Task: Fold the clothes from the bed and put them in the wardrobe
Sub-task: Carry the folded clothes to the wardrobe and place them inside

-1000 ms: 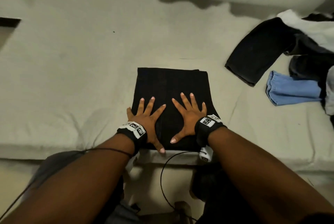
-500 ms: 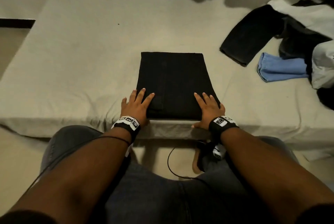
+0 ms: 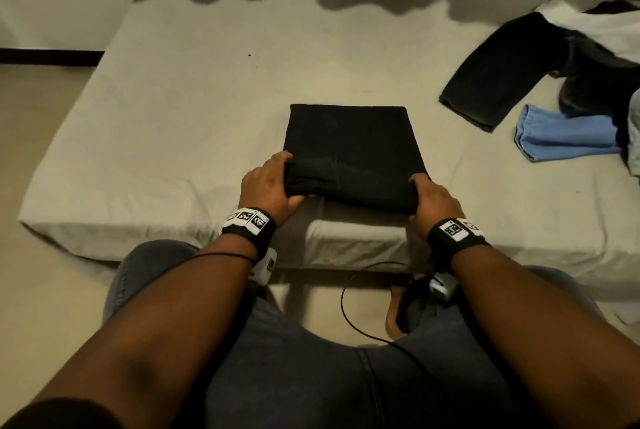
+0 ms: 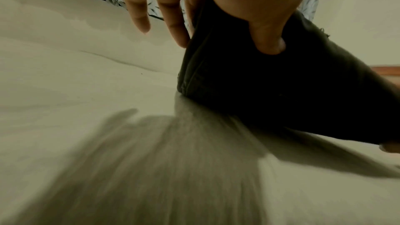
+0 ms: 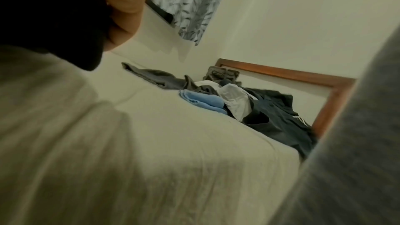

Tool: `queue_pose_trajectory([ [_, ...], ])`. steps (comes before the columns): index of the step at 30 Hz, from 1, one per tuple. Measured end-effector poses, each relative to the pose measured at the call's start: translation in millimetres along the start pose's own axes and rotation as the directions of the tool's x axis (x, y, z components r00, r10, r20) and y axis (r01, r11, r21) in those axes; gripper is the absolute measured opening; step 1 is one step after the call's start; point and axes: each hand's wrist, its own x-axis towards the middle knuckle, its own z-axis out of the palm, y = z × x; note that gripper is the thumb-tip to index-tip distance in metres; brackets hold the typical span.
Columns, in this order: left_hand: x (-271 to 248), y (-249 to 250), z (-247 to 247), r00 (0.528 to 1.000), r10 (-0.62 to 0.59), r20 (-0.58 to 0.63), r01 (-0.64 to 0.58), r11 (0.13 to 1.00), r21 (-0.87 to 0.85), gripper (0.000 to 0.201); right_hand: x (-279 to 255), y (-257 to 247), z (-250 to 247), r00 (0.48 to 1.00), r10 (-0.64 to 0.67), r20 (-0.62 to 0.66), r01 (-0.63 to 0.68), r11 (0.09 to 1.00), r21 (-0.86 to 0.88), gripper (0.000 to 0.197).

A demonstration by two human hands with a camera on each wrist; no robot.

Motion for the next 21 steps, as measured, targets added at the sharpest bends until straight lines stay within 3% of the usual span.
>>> queue_pose_trajectory([
  [3, 4.1, 4.4, -9.7, 0.996, -0.005, -0.092, -0.002, 0.997, -0.080, 0.061, 0.8, -3.9, -36.8, 0.988, -0.042, -0.149, 0.048, 0.998, 0.036, 0.044],
  [5, 5.1, 9.1, -20.4, 0.984, 0.011, -0.180, -0.052, 0.972, -0.227, 0.055, -2.9, -4.2, -62.1, 0.951, -0.120, -0.285, 0.153, 0.984, 0.094, 0.042],
  [7, 6.0, 16.4, -39.0, 0.953, -0.006, -0.302, -0.123, 0.904, -0.409, 0.049, -10.6, -3.6, -88.9, 0.879, -0.211, -0.428, 0.295, 0.945, 0.140, 0.041],
  [9, 7.0, 27.4, -64.4, 0.894, -0.030, -0.446, -0.229, 0.827, -0.514, 0.054, -22.7, -6.0, -117.7, 0.782, -0.253, -0.570, 0.431, 0.879, 0.202, 0.037],
  [12, 13.0, 47.4, -101.8, 0.805, 0.033, -0.593, -0.401, 0.766, -0.502, 0.070, -37.3, -16.9, -149.2, 0.651, -0.188, -0.736, 0.586, 0.741, 0.329, 0.034],
  [14, 19.1, 55.1, -118.1, 0.798, 0.082, -0.597, -0.439, 0.758, -0.483, 0.074, -33.9, -22.2, -157.3, 0.604, -0.126, -0.787, 0.631, 0.679, 0.376, 0.041],
  [15, 20.9, 55.6, -124.9, 0.820, 0.060, -0.570, -0.410, 0.756, -0.511, 0.073, -31.8, -25.7, -158.8, 0.585, -0.105, -0.804, 0.639, 0.671, 0.377, 0.045],
  [17, 35.4, 48.8, -121.8, 0.888, -0.051, -0.457, -0.268, 0.750, -0.605, 0.067, -16.8, -28.1, -158.8, 0.596, -0.087, -0.798, 0.621, 0.680, 0.389, 0.051],
  [19, 57.0, 35.0, -108.9, 0.918, -0.196, -0.344, -0.077, 0.764, -0.641, 0.060, 9.1, -29.5, -154.3, 0.639, -0.071, -0.766, 0.582, 0.696, 0.421, 0.051],
  [21, 88.0, 23.0, -92.1, 0.922, -0.285, -0.261, 0.058, 0.771, -0.634, 0.067, 45.6, -32.1, -142.1, 0.696, -0.020, -0.718, 0.510, 0.718, 0.474, 0.047],
])
